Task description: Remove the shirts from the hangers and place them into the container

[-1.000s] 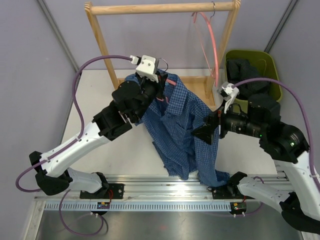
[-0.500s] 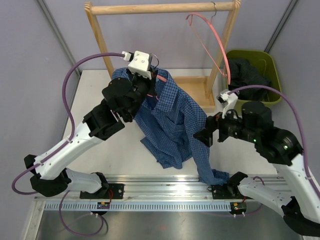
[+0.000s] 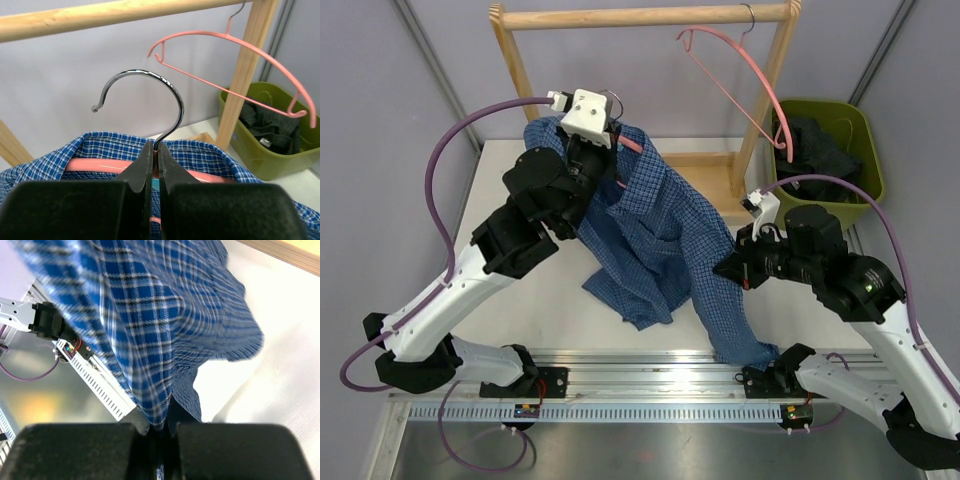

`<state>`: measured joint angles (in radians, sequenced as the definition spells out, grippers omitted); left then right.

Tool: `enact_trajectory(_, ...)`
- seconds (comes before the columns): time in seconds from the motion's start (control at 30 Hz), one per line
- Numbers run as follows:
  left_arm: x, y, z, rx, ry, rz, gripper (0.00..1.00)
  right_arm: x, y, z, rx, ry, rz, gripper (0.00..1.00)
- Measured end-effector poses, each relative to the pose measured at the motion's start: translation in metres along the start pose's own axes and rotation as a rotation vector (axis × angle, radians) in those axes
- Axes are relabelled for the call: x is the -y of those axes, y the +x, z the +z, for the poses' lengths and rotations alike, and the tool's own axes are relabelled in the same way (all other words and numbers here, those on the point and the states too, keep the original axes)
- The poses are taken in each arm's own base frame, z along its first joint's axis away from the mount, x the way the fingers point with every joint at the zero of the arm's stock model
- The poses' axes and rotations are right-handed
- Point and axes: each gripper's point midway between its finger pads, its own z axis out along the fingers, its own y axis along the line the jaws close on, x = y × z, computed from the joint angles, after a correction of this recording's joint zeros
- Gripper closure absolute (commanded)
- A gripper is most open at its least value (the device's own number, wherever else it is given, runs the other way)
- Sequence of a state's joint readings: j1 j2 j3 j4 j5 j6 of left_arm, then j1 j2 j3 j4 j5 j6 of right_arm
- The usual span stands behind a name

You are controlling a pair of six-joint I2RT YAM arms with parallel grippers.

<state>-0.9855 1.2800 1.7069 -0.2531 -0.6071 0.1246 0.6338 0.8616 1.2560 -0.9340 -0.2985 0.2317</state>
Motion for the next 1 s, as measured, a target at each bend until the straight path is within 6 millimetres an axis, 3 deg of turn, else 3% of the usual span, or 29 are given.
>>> enact_trajectory(0.27,-0.028,-0.019,-0.001,0.035,-0.088,0.082,1.0,0.009,0.005,-0.019,0.02,0.074,0.002,1.0)
enact_trajectory(0.5,-0.055,-0.045,-0.025,0.096,-0.145,0.049,1.0,0.06,-0.008,-0.039,0.102,0.411,0.102,1.0)
enact_trajectory(0.6,-0.075,-0.059,-0.053,0.146,-0.161,-0.016,1.0,0.082,-0.005,-0.029,0.073,0.534,0.135,1.0)
enact_trajectory(0.8,-0.112,-0.087,-0.107,0.263,-0.175,-0.191,1.0,0.105,0.001,0.005,-0.027,0.641,0.151,1.0)
enact_trajectory(0.9,-0.117,-0.091,-0.117,0.281,-0.166,-0.256,1.0,0.111,0.0,0.013,-0.037,0.668,0.146,1.0)
enact_trajectory(1.0,-0.112,-0.083,-0.114,0.264,-0.155,-0.309,1.0,0.115,0.001,0.021,-0.045,0.679,0.145,1.0)
